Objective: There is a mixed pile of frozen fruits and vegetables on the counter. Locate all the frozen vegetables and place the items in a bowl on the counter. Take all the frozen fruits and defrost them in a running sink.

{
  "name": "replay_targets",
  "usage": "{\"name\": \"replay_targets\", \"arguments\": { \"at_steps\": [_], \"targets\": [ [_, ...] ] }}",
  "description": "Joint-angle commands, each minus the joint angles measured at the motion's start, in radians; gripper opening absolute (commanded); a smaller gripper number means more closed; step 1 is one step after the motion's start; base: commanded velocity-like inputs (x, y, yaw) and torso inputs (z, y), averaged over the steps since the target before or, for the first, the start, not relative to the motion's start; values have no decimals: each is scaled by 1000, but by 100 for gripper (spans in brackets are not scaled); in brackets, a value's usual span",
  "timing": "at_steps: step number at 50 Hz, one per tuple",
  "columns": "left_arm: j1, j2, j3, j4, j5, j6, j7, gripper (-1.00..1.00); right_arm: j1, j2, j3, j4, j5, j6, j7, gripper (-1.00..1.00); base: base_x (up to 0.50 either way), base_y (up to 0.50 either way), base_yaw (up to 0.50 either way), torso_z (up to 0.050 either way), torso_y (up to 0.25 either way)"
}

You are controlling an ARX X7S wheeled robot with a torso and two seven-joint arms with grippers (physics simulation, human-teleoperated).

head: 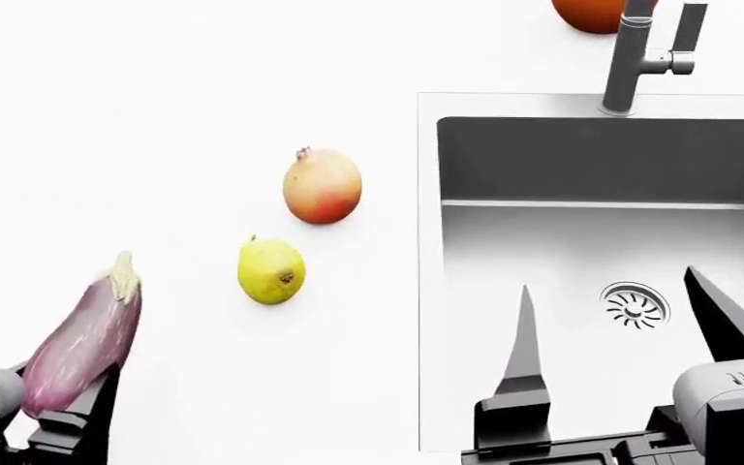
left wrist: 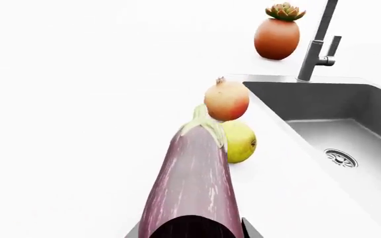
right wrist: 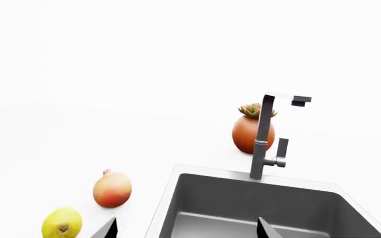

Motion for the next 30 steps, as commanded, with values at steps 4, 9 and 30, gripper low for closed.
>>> {"name": "replay_targets", "arguments": {
  "at_steps": [4,9,30],
  "targets": [
    [-25,-22,-81,117,-129,-30,-90,-100,-7,-1,10,7,11,-14,6,100,0,0,0,0,0],
    [-47,-45,-124,188,-235,-60,-153,-100,-24,-5,30,8,15,-37,-2,100,0,0,0,0,0],
    [-87,-109,-189,256,-425,-77,-266,-100,-38,-10,43,14,2,-59,5,100,0,-48,0,0,0]
  ]
}}
